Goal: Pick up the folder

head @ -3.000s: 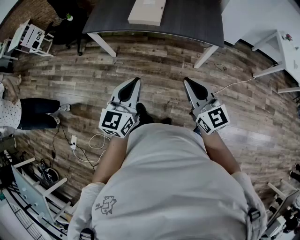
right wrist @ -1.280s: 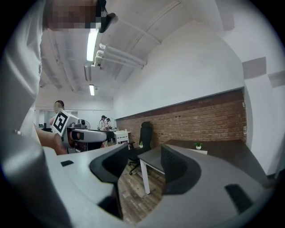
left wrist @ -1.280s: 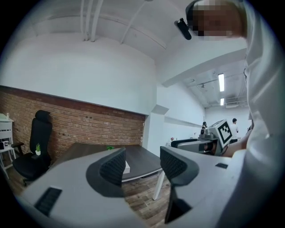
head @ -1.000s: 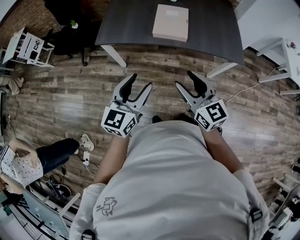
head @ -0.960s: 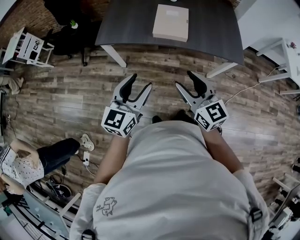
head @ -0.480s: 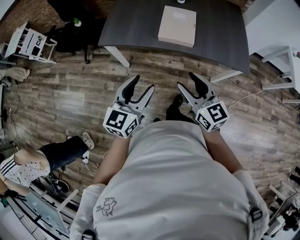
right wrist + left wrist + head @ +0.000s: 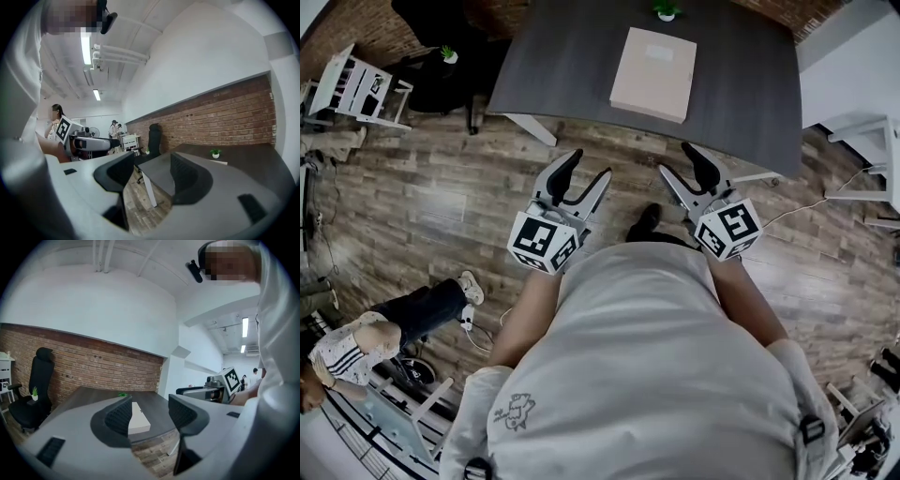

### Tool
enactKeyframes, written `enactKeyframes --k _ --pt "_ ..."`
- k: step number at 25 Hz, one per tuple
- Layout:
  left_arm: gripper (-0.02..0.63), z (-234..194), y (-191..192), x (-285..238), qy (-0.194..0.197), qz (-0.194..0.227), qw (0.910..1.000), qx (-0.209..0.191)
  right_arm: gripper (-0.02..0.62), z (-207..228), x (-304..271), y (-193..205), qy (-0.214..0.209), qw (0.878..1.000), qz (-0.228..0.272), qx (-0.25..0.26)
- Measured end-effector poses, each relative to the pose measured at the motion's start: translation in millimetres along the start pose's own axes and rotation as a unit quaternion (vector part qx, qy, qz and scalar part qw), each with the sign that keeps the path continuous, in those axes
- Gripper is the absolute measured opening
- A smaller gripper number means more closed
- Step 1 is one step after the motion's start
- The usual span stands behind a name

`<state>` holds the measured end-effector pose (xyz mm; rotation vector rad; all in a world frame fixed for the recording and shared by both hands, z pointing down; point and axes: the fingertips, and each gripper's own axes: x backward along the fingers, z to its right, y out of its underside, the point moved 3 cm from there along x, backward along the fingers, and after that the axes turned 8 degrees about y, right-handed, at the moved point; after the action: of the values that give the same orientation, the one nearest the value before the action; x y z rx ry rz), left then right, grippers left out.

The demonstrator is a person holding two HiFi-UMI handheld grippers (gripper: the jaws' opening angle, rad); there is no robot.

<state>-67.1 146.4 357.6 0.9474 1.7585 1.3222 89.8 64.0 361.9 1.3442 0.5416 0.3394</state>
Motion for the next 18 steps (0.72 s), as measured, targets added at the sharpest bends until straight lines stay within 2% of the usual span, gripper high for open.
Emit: enactKeyframes --k 6,10,18 --pt "0.239 -3.5 -10.8 -80.9 0.034 -0.013 0.9993 -0.002 0.249 67.6 -9.7 -19.4 0.016 1.000 0.009 -0.008" --pt "0.239 4.3 -13.5 -130.1 0.066 -0.026 0.9975 -0.006 0.252 100.1 -7.4 -10.8 0.009 1.000 -0.015 -0.007" --pt "0.239 12.4 -15.3 -184.6 0.108 -0.045 0.9930 -0.016 0.252 141.3 5.2 -1.5 0.045 0.999 -0.021 -0.015"
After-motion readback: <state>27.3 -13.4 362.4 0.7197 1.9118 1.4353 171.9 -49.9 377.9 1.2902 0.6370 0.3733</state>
